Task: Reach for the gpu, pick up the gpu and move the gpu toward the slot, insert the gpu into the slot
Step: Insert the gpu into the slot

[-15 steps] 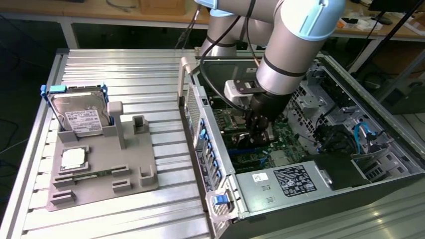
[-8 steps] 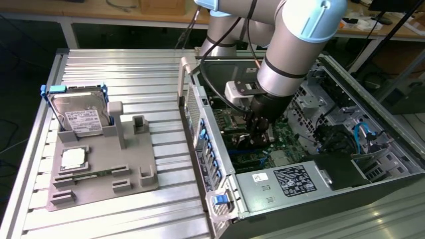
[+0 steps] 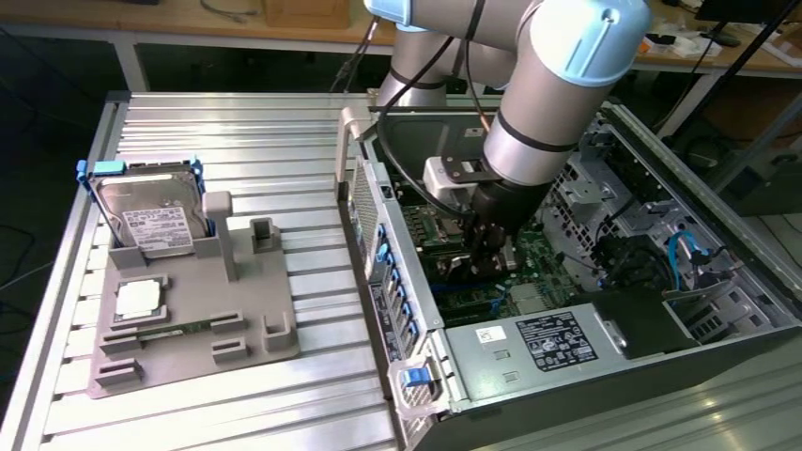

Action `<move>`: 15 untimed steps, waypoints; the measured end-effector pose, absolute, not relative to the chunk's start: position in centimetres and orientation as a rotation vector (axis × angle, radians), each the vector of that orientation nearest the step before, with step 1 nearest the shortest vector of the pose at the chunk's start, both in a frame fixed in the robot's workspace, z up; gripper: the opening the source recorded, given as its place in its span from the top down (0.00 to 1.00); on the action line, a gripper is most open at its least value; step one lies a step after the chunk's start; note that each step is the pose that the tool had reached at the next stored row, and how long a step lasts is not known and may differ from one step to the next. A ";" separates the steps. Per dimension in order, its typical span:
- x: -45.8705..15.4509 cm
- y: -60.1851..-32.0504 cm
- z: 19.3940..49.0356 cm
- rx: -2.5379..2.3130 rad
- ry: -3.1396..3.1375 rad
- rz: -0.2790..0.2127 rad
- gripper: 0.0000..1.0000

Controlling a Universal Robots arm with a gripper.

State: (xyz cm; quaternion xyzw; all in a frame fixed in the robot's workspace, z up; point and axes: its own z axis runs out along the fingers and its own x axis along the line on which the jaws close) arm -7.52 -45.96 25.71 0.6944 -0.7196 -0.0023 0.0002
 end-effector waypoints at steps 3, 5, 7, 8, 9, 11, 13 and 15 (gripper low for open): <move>-7.5 -45.9 25.7 2.181 -2.260 -0.007 0.73; -7.5 -45.9 25.7 2.182 -2.261 -0.008 0.73; -7.5 -45.9 25.6 2.182 -2.260 -0.008 0.73; -7.5 -45.8 25.6 2.182 -2.261 -0.008 0.73; -7.5 -45.8 25.6 2.182 -2.261 -0.009 0.73; -7.5 -45.8 25.5 2.183 -2.262 -0.011 0.73; -7.5 -45.7 25.5 2.184 -2.263 -0.014 0.73; -7.5 -45.7 25.4 2.185 -2.264 -0.017 0.73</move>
